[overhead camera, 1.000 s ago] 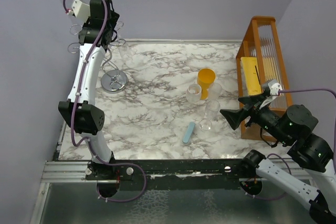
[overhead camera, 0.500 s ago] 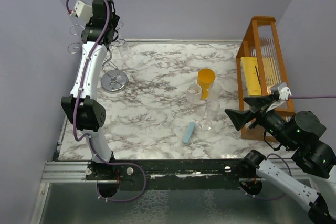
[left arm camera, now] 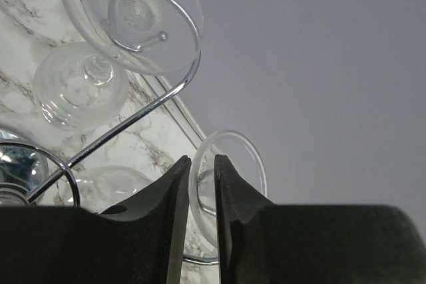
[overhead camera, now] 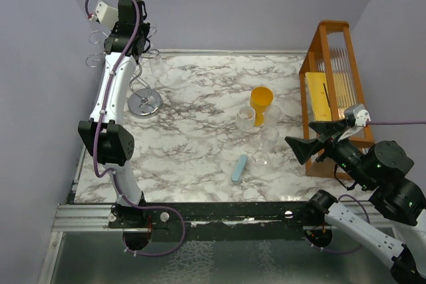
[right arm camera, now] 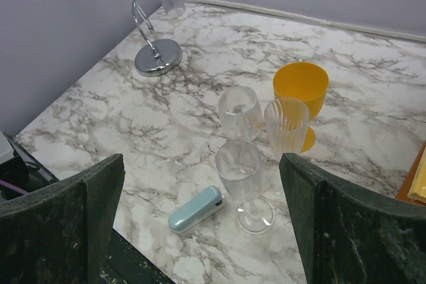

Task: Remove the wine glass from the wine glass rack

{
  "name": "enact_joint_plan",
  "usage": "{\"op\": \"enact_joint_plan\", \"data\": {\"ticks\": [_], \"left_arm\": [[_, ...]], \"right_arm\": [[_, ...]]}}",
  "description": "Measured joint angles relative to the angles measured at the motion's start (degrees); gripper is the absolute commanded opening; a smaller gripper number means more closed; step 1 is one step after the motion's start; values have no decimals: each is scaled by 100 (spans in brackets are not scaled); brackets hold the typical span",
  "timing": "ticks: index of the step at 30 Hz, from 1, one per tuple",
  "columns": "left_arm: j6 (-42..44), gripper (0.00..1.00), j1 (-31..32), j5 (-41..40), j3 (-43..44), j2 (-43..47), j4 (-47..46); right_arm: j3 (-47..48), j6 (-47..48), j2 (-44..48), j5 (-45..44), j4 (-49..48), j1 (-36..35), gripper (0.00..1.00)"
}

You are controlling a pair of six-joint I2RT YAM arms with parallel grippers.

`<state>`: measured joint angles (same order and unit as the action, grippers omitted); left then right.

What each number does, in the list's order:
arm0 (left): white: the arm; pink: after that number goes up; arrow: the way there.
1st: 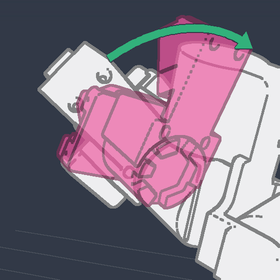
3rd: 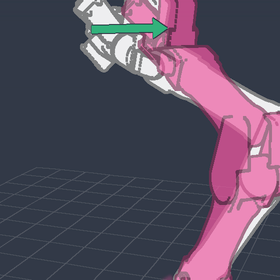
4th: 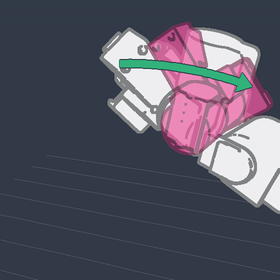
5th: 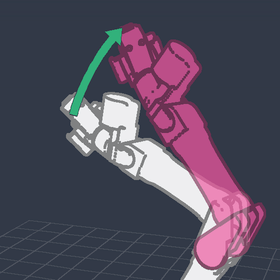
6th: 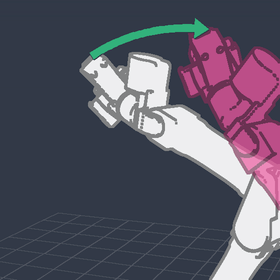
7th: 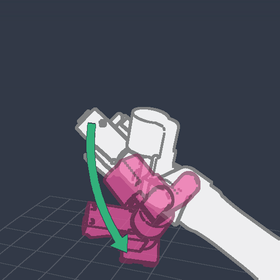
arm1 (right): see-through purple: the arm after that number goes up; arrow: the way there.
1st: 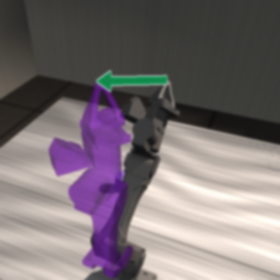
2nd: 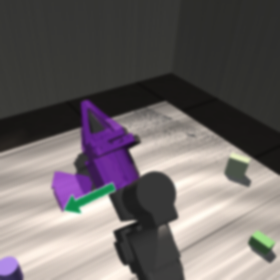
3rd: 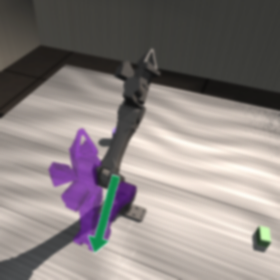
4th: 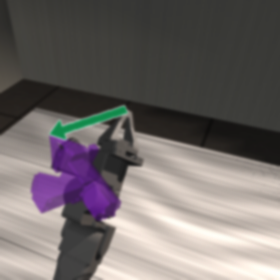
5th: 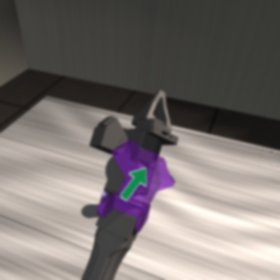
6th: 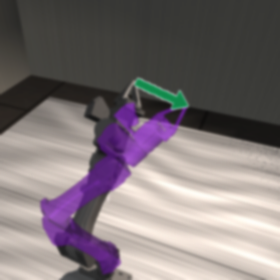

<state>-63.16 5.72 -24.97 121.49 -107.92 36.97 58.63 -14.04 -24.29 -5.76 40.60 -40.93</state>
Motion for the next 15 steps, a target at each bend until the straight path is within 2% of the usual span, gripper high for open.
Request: {"op": "enact_joint_plan", "data": {"ticks": [5, 15], "left_arm": [[0, 11, -2, 2, 20, 0, -66], [-59, 3, -15, 83, 76, 2, -201]], "right_arm": [[0, -2, 0, -2, -22, 0, 100], [-13, -2, 0, -4, -39, 0, 100]]}}
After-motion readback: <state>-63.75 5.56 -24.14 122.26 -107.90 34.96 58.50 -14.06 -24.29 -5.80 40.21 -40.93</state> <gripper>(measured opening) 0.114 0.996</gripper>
